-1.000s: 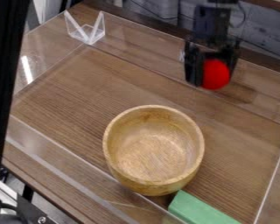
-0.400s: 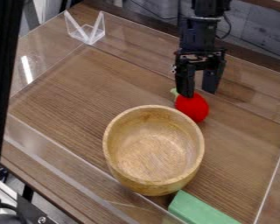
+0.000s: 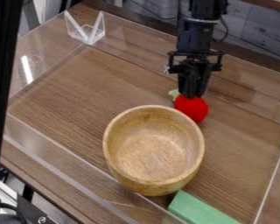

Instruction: Move the red fruit to the right

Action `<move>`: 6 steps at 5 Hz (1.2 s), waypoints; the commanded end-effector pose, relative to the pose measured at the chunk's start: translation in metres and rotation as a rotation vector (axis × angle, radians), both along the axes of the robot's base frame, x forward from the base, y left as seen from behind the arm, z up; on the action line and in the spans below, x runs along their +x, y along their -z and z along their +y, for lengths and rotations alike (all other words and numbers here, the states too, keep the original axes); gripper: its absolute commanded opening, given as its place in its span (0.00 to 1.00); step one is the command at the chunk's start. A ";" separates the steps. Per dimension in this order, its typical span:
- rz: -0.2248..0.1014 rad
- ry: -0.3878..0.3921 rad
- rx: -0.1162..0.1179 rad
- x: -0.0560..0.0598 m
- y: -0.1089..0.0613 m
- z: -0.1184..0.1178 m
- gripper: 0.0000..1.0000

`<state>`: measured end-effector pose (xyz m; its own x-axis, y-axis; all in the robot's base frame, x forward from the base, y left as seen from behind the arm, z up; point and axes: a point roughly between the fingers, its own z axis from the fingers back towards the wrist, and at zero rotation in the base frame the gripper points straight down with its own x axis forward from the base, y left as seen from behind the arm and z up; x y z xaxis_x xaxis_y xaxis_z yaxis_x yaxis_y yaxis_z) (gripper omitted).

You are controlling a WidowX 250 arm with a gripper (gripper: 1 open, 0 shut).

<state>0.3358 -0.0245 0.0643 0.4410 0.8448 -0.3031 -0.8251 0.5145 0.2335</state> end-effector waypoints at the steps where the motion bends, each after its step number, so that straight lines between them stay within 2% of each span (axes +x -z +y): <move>1: -0.099 0.049 -0.035 0.001 -0.054 0.009 0.00; 2: -0.131 0.015 -0.071 0.001 -0.082 0.000 0.00; 3: -0.129 -0.032 -0.063 -0.003 -0.079 -0.009 0.00; 5: -0.120 -0.003 -0.048 -0.014 -0.076 -0.036 0.00; 6: -0.117 -0.055 -0.040 -0.015 -0.064 -0.035 0.00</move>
<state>0.3191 -0.0621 0.0976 0.4076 0.8566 -0.3163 -0.8528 0.4809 0.2036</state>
